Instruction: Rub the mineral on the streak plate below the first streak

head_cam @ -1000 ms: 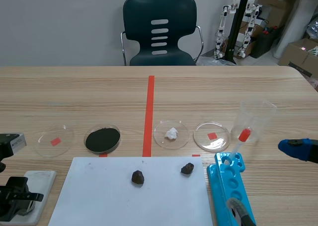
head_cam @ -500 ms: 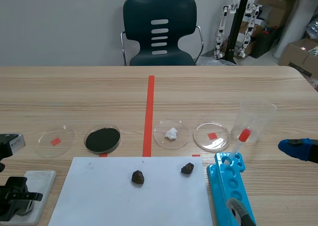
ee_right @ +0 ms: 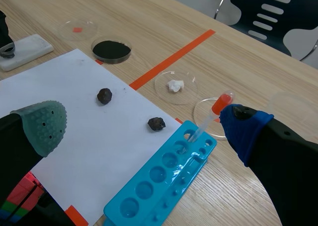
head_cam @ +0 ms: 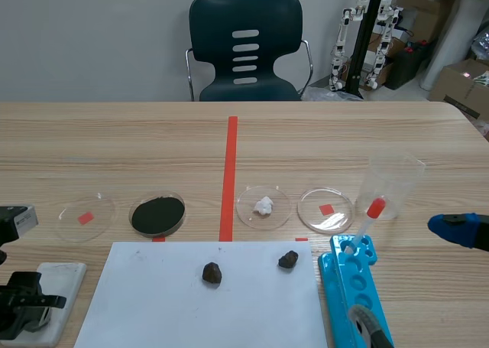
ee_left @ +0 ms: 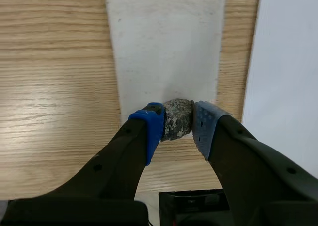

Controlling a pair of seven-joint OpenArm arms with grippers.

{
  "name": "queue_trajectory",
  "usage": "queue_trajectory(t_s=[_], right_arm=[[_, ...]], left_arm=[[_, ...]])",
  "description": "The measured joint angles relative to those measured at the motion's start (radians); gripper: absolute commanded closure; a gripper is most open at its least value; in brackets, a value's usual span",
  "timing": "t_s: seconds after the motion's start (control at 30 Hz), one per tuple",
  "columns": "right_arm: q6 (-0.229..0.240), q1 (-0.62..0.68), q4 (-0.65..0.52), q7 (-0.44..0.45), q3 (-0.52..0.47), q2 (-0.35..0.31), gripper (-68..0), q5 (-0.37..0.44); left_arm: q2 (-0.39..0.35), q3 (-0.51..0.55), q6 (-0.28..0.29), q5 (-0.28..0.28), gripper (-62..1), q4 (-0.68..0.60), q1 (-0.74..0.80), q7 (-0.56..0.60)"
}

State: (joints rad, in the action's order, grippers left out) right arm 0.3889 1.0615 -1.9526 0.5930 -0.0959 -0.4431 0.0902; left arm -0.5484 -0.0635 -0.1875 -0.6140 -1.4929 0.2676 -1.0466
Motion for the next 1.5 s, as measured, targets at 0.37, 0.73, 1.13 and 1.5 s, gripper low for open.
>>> queue_trajectory(t_s=[0.37,0.73,1.13,1.5], right_arm=[[0.000,0.000,0.000,0.000,0.000,0.000,-65.3,0.000],[0.000,0.000,0.000,0.000,0.000,0.000,-65.3,0.000],[0.000,0.000,0.000,0.000,0.000,0.000,-65.3,0.000],[0.000,0.000,0.000,0.000,0.000,0.000,-65.3,0.000]], left_arm=[[-0.011,0.007,0.030,-0.077,-11.6,0.008,-0.002,0.000],[0.000,0.004,0.022,-0.048,-11.6,0.006,-0.002,-0.008],[-0.002,0.007,0.010,-0.028,-11.6,0.005,-0.007,-0.019],[0.023,0.005,0.002,-0.018,-11.6,0.000,-0.008,-0.032]])
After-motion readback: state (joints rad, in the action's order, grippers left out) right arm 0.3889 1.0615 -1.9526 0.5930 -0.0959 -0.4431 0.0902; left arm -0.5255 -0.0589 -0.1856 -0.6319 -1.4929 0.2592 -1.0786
